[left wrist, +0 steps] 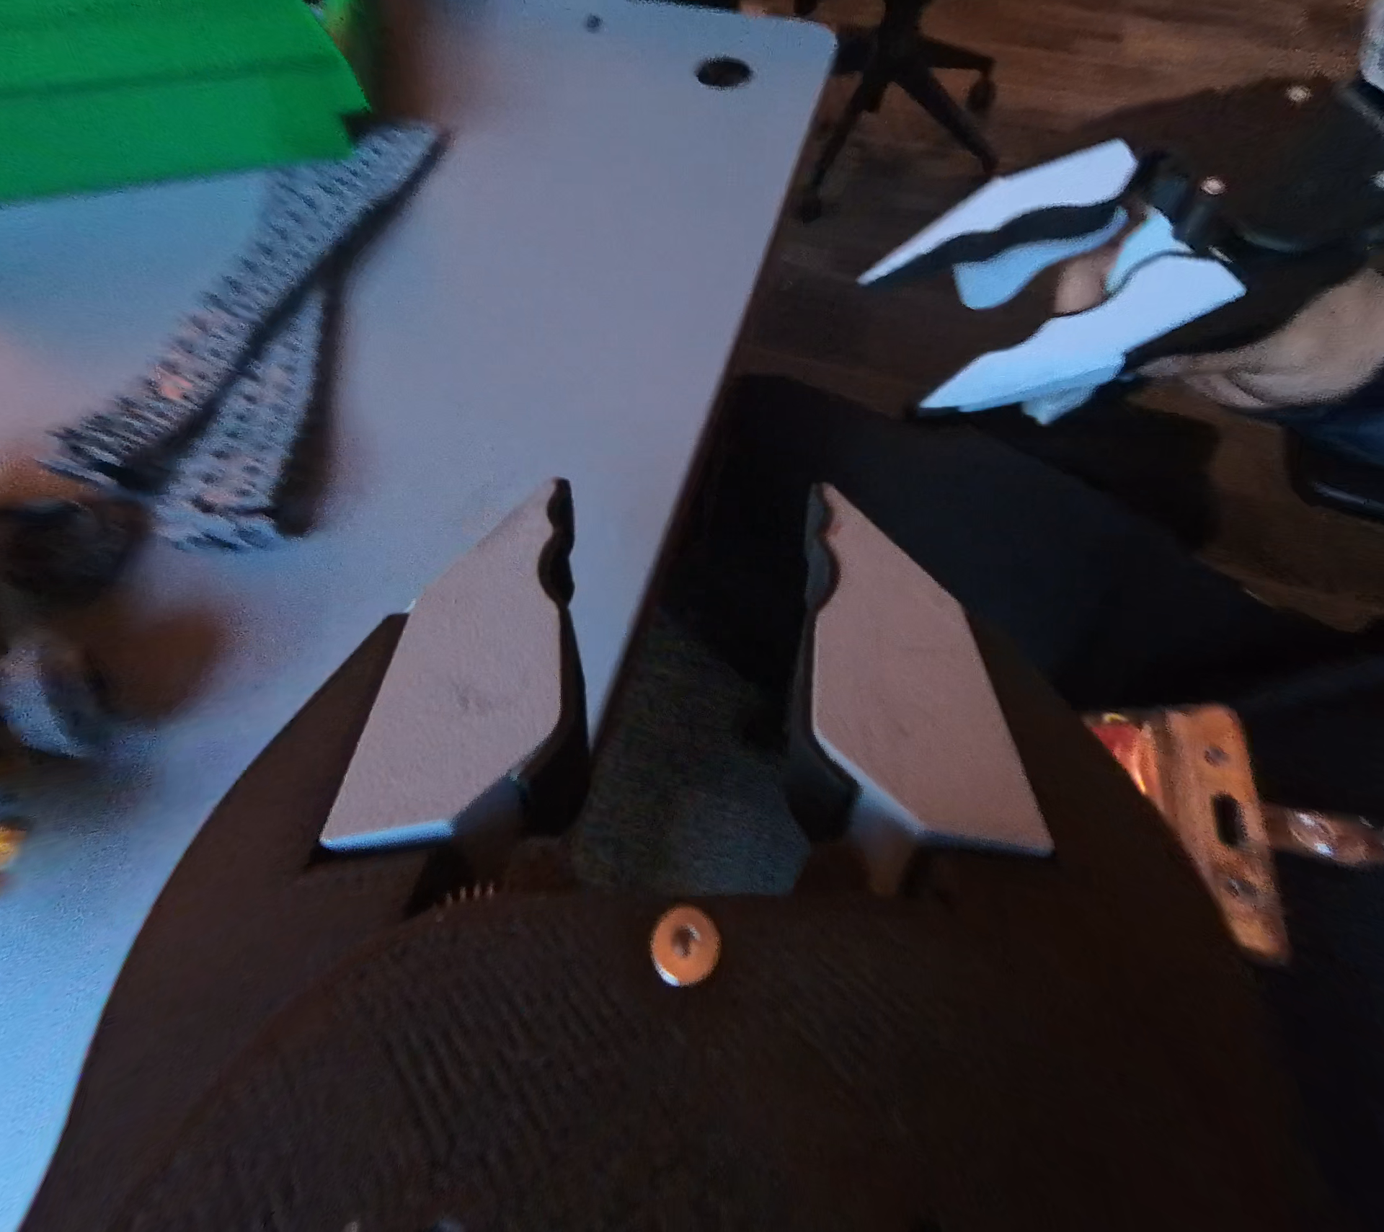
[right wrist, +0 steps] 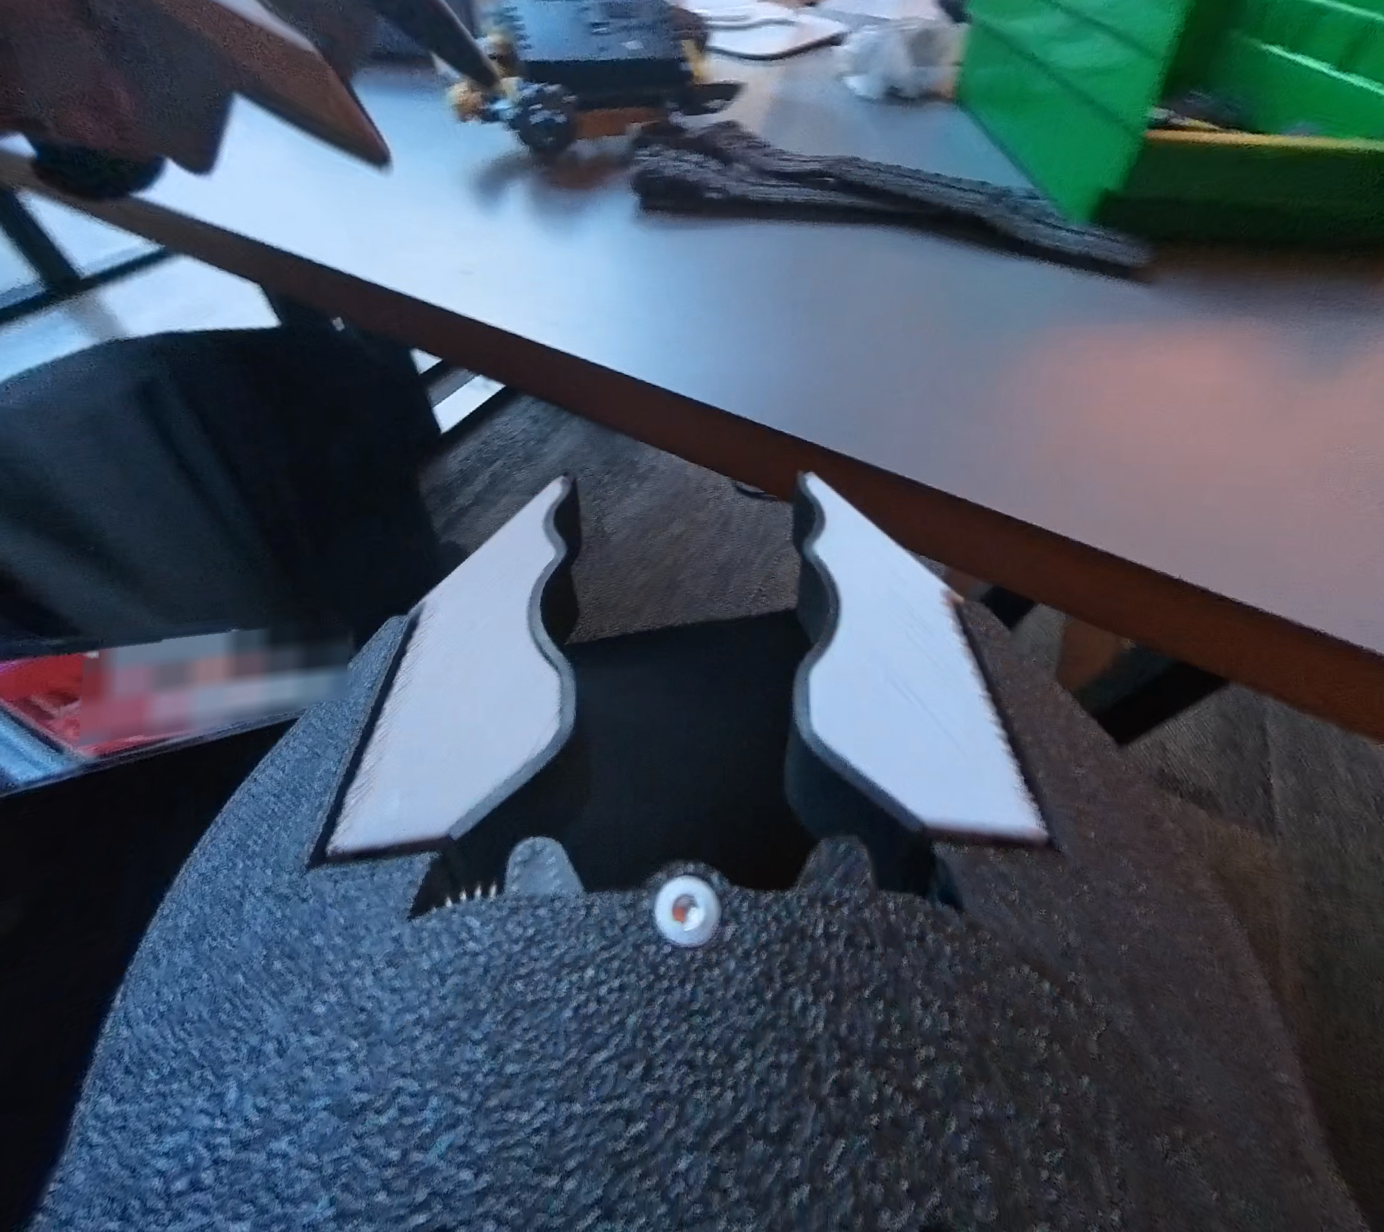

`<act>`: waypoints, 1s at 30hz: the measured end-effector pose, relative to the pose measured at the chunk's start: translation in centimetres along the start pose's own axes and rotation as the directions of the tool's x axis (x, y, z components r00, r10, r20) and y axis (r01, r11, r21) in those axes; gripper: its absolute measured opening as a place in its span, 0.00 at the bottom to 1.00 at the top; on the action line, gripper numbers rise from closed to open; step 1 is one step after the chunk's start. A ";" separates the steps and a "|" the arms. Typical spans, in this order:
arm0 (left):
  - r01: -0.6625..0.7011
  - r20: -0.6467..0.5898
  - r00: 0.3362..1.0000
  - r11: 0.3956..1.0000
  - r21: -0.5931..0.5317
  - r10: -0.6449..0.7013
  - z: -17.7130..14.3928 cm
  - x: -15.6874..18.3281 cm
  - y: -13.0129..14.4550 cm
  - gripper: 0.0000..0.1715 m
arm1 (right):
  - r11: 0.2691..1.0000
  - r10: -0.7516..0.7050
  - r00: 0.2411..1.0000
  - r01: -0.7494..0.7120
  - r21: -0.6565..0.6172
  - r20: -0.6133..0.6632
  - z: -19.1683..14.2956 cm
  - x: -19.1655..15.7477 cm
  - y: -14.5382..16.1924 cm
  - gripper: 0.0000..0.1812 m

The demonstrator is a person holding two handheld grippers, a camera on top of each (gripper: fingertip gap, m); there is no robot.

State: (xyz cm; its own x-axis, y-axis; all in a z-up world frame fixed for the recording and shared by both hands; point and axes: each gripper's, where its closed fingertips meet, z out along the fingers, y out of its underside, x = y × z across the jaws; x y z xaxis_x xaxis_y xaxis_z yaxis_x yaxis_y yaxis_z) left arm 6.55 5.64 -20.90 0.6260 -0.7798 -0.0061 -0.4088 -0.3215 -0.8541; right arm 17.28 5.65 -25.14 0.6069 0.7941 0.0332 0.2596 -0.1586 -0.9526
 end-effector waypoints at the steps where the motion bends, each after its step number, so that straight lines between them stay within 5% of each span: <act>1: 0.019 -0.021 1.000 1.000 -0.009 -0.019 0.1 1.2 1.3 0.35 | 1.000 -0.026 0.999 0.026 -0.005 0.027 0.3 -1.0 -0.1 0.30; 8: 0.203 -0.096 0.972 0.971 -0.126 -0.216 2.6 6.7 10.0 0.32 | 0.986 -0.164 0.980 0.164 0.015 0.112 -1.0 -5.3 -0.9 0.30; 13: 0.234 -0.138 0.956 0.958 -0.166 -0.258 2.5 9.6 13.0 0.32 | 0.994 -0.110 0.987 0.110 0.003 0.119 -2.9 -6.8 -0.3 0.30; 19: 0.218 -0.148 0.959 0.964 -0.152 -0.240 0.9 13.0 15.8 0.31 | 0.988 -0.149 0.986 0.151 -0.021 0.077 -5.4 -8.8 0.8 0.30; 25: 0.253 -0.148 0.949 0.953 -0.165 -0.277 -1.6 16.1 19.4 0.31 | 0.998 0.052 0.991 -0.046 -0.045 0.125 -7.6 -12.1 2.6 0.30; 30: 0.293 -0.151 0.935 0.939 -0.178 -0.321 -4.7 19.7 22.3 0.30 | 0.998 0.061 0.995 -0.060 -0.014 0.081 -10.3 -14.6 2.3 0.31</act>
State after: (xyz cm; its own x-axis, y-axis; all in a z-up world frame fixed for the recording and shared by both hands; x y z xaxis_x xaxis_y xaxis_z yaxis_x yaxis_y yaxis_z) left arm 6.65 -19.44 -37.62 0.6162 -0.7072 0.3467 -0.3184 -0.6263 -0.7116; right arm 16.79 -12.31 -24.70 0.5585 0.8280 -0.0502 0.2332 -0.2148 -0.9484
